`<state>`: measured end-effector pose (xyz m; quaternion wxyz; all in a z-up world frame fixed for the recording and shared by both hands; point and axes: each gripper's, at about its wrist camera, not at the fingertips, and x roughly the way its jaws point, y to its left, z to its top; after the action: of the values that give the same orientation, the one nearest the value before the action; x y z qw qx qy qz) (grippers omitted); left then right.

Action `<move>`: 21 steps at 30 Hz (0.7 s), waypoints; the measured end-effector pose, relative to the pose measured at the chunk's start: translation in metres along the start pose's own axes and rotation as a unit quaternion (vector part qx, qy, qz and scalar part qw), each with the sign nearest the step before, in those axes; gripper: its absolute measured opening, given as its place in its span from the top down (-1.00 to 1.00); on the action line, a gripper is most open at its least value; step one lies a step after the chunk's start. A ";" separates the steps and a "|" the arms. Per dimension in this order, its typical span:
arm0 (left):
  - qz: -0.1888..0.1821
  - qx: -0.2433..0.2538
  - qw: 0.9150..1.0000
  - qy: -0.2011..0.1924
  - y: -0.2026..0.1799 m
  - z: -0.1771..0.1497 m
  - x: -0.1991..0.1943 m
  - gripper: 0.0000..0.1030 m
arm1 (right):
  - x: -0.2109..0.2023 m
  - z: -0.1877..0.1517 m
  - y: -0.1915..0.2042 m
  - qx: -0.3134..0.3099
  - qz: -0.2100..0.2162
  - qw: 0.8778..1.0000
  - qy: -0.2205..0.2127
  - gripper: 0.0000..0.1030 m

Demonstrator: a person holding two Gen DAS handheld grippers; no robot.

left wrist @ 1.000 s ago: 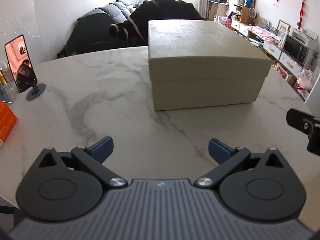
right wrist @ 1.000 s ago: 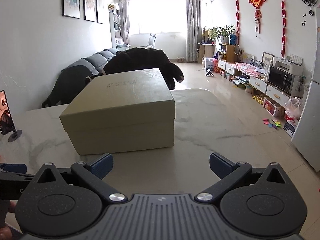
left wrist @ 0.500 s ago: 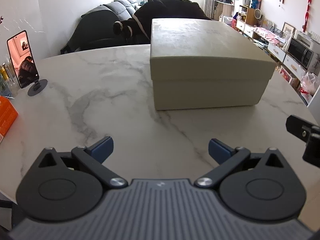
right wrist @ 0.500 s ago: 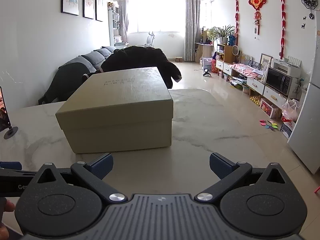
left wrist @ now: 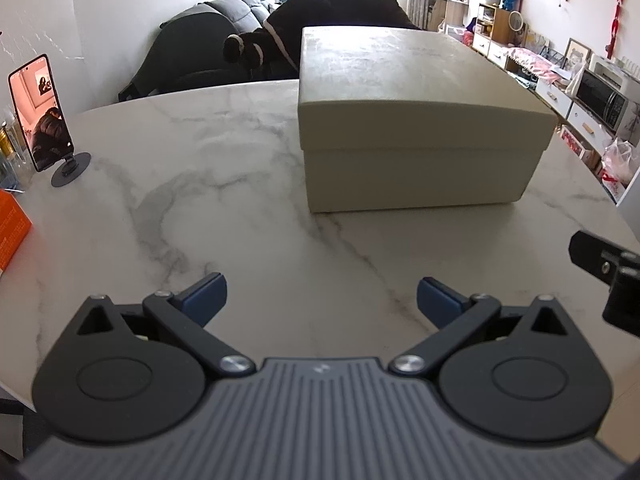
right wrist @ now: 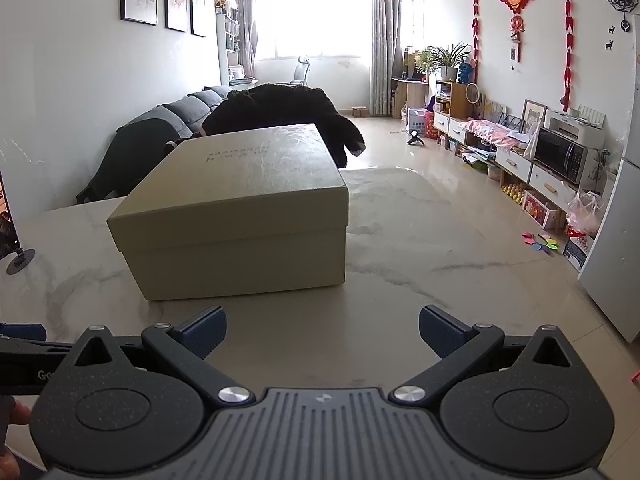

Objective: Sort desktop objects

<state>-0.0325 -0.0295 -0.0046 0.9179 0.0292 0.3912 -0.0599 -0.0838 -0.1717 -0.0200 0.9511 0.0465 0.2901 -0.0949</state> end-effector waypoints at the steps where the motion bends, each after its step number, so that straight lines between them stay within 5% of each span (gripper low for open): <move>1: 0.000 -0.001 1.000 0.001 0.000 0.000 0.000 -1.00 | 0.001 0.000 0.000 0.000 0.000 1.000 0.001 -1.00; 21: 0.013 -0.004 1.000 0.009 0.001 0.007 0.008 -1.00 | 0.008 0.002 -0.004 -0.003 0.004 1.000 0.008 -1.00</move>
<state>-0.0215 -0.0294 -0.0054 0.9151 0.0314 0.3993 -0.0463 -0.0768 -0.1772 -0.0229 0.9493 0.0459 0.2977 -0.0901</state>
